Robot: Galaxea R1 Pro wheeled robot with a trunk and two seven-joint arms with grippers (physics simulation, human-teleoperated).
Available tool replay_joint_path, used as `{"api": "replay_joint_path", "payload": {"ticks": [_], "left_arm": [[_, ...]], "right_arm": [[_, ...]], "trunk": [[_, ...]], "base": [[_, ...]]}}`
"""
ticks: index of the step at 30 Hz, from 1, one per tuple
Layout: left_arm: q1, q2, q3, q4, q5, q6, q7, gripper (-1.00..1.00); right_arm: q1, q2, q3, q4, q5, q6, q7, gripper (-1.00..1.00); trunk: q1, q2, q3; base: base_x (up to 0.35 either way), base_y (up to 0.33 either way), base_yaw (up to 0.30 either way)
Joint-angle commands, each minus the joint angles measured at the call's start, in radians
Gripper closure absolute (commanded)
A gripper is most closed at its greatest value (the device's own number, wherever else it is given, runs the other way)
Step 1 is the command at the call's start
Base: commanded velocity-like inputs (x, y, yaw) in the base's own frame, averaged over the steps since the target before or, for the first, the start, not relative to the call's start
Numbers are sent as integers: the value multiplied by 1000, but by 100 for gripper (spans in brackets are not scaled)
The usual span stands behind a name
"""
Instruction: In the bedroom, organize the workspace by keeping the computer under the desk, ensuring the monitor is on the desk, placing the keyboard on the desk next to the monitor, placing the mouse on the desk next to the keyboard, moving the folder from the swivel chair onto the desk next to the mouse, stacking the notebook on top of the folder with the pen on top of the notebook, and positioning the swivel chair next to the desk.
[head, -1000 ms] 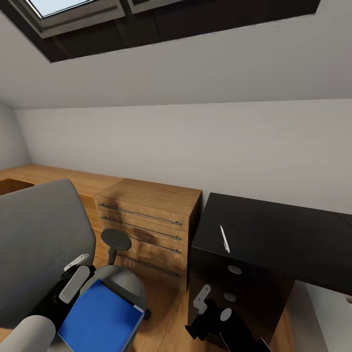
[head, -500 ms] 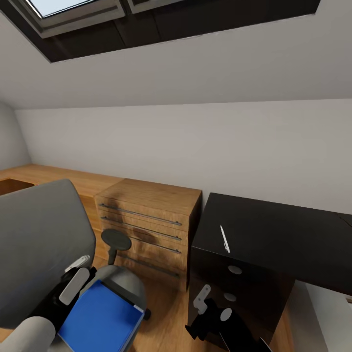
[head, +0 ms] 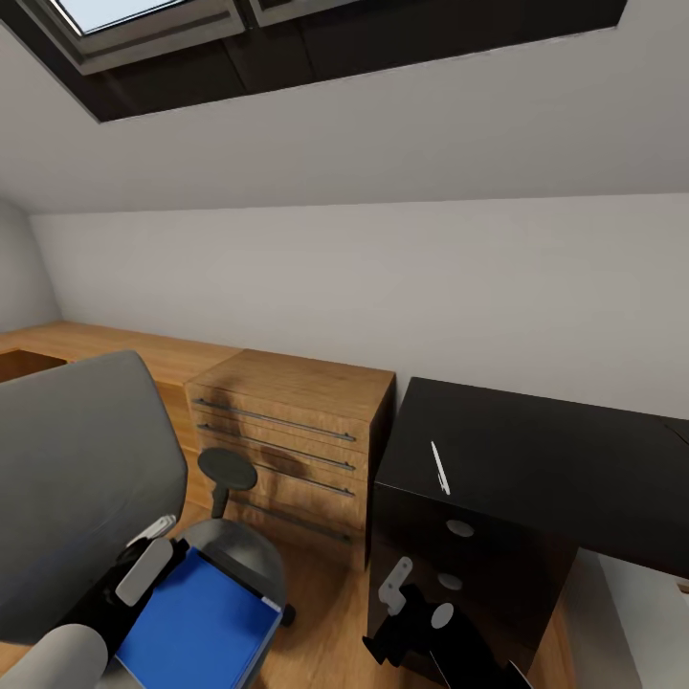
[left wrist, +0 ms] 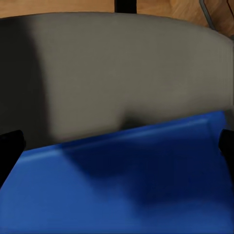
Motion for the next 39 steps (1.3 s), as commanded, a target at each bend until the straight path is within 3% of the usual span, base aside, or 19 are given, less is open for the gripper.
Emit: {"api": "replay_joint_path", "payload": {"ticks": [1,39], "left_arm": [[-1,2,-6,1,5,3,4,-100],[-3,3,-8,13,2,1,-27,-100]], "right_arm": [[-1,0,0,-2,11,3,7,-100],[-1,0,-1,-2,11,3,7,-100]], "trunk": [[0,-1,-1],[0,-1,-1]], "base": [[0,0,0],[0,0,0]]}}
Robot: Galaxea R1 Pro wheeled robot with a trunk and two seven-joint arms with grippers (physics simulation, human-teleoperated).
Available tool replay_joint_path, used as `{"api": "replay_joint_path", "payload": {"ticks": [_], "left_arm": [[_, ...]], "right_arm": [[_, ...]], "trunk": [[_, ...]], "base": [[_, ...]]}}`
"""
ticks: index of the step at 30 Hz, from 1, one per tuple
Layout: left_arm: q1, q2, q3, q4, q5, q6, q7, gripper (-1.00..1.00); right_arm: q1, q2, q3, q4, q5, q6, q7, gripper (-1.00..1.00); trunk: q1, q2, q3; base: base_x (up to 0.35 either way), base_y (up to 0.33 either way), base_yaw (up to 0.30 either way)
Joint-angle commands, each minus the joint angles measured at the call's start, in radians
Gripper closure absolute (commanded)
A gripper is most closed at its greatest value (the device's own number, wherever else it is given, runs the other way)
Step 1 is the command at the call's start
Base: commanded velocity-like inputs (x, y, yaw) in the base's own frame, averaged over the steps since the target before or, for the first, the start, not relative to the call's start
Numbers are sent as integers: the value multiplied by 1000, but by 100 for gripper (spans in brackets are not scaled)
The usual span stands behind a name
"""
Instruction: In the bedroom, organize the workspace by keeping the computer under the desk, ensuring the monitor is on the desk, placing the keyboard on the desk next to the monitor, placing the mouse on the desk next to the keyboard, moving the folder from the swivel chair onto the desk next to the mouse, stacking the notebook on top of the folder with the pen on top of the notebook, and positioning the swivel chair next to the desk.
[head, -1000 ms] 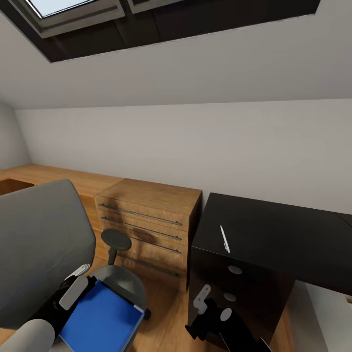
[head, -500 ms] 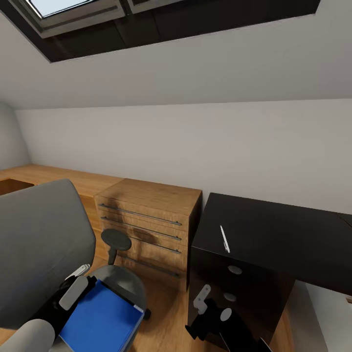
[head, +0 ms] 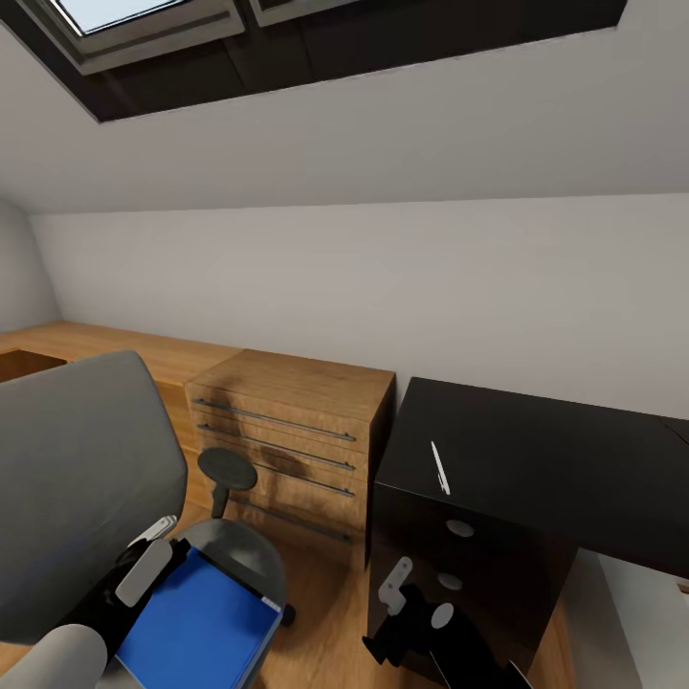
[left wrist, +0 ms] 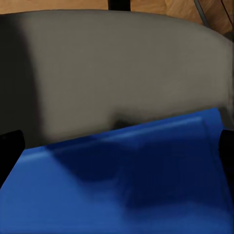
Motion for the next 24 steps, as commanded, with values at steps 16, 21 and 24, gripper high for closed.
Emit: {"api": "replay_joint_path", "payload": {"ticks": [16,21,24], "left_arm": [[-16,2,52,-14,2,-2,15,-100],[-16,3,66,-15,-2,-3,17,-100],[-16,2,70,-16,-3,-3,18,-100]], "right_arm": [[-1,0,-1,-2,11,3,7,-100],[-1,0,-1,-3,11,3,7,-100],[-1,0,-1,-3,11,3,7,-100]], "trunk": [[0,-1,-1],[19,-36,-17],[31,-57,-26]], "base": [[0,0,0],[0,0,0],[0,0,0]]}}
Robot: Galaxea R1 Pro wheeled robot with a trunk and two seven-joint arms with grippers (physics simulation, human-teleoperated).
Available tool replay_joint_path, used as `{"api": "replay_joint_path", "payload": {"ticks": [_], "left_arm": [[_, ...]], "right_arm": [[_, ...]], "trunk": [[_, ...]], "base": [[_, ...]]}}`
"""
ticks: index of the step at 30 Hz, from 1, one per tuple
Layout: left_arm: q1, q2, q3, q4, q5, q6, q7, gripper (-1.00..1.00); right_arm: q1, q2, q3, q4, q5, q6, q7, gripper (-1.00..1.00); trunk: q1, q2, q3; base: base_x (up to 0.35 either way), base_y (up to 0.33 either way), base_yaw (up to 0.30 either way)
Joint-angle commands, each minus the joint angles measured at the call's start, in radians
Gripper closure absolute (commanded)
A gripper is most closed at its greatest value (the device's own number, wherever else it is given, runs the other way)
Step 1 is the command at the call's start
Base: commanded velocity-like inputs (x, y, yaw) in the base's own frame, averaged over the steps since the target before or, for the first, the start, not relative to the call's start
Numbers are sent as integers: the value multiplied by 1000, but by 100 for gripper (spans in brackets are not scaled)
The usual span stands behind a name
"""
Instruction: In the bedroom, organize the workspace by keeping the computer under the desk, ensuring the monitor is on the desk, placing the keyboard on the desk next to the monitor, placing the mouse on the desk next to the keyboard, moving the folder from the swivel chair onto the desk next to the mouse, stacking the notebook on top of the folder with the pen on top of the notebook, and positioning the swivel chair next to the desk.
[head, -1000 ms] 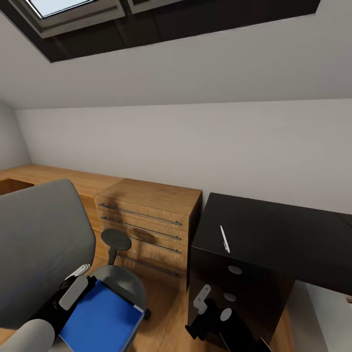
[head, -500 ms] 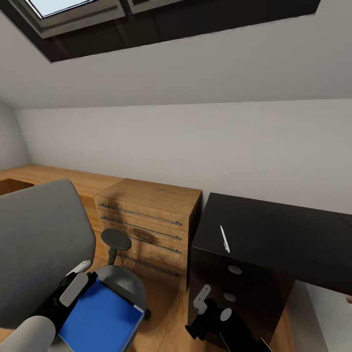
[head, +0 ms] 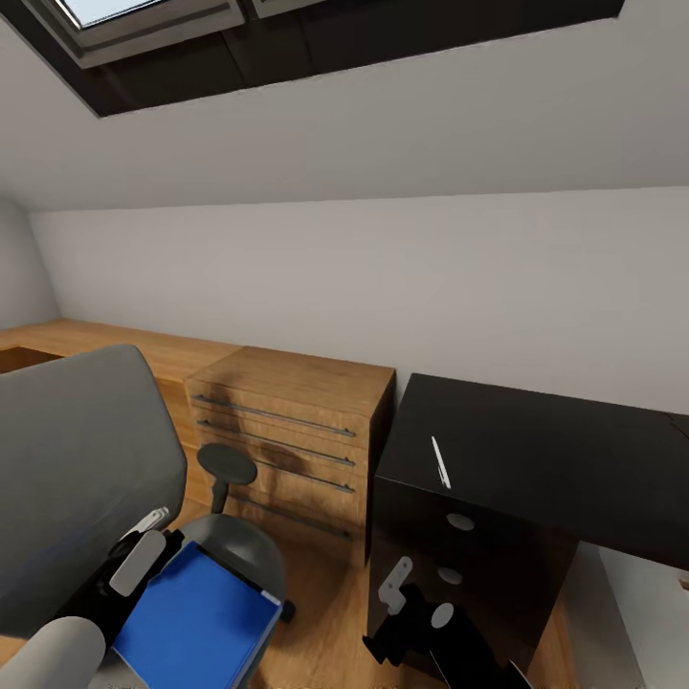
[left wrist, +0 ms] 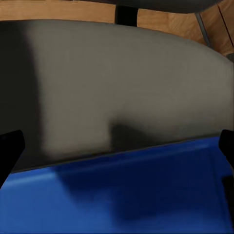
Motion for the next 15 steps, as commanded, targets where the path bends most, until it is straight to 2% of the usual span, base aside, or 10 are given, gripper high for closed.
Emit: {"api": "replay_joint_path", "payload": {"ticks": [1,13,15], "left_arm": [[0,1,-3,-2,4,3,7,-100],[-6,0,-1,-2,2,13,-3,-100],[-11,0,-1,-3,1,14,-3,-100]], "right_arm": [[-1,0,0,-2,10,3,7,-100],[-1,0,0,-2,10,3,7,-100],[-1,0,0,-2,10,3,7,-100]], "trunk": [[4,-8,-4],[4,-8,-4],[12,-22,-11]], "base": [[0,0,0],[0,0,0],[0,0,0]]}}
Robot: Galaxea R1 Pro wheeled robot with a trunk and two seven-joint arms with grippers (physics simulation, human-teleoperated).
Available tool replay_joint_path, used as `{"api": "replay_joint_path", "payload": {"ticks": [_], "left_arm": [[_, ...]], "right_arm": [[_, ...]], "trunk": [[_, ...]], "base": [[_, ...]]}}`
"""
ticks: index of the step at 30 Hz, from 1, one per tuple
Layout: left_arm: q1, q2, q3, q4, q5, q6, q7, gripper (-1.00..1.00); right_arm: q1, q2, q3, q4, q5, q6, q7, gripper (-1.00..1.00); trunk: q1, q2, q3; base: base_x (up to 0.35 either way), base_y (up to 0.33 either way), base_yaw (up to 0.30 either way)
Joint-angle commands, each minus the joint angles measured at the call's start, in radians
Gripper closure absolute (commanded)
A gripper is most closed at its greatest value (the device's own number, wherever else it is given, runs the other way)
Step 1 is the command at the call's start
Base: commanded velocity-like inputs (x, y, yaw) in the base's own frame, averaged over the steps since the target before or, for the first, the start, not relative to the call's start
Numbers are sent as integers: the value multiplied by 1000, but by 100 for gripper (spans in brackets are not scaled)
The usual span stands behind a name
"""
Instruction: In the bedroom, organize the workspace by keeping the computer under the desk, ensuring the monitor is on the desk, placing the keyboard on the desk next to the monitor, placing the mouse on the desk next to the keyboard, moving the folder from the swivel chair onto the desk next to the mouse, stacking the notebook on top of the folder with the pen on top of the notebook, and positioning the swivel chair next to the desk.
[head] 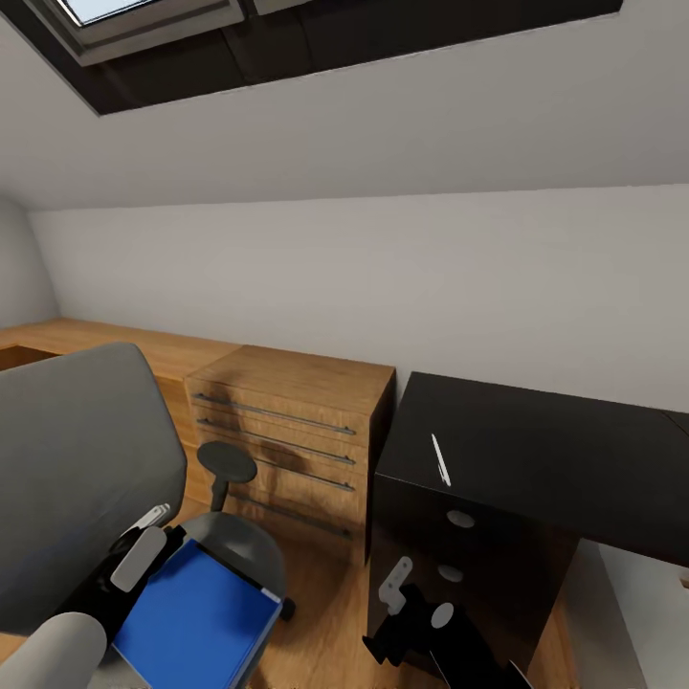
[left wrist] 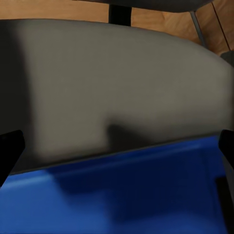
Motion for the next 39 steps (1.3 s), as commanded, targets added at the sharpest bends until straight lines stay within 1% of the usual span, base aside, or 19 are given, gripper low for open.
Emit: {"api": "replay_joint_path", "payload": {"ticks": [1,2,21,33,36,39], "left_arm": [[-3,1,-4,-2,4,4,6,-100],[-5,1,-5,-2,4,4,7,-100],[-12,2,-13,7,0,-2,2,-100],[-12,7,-15,20,-1,-6,-7,-100],[-12,9,-15,42,-1,-6,-19,-100],[-13,12,-15,71,-1,-6,-46,-100]], "right_arm": [[-1,0,0,-2,10,3,7,-100],[-1,0,0,-2,10,3,7,-100],[-1,0,0,-2,10,3,7,-100],[1,0,0,-5,10,3,7,-100],[1,-1,0,-8,10,3,7,-100],[1,-4,0,-11,9,3,7,-100]], "trunk": [[4,-8,-4],[8,-15,-7],[8,-15,-7],[8,-15,-7],[8,-15,-7],[8,-15,-7]], "base": [[0,0,0],[0,0,0],[0,0,0],[0,0,0],[0,0,0],[0,0,0]]}}
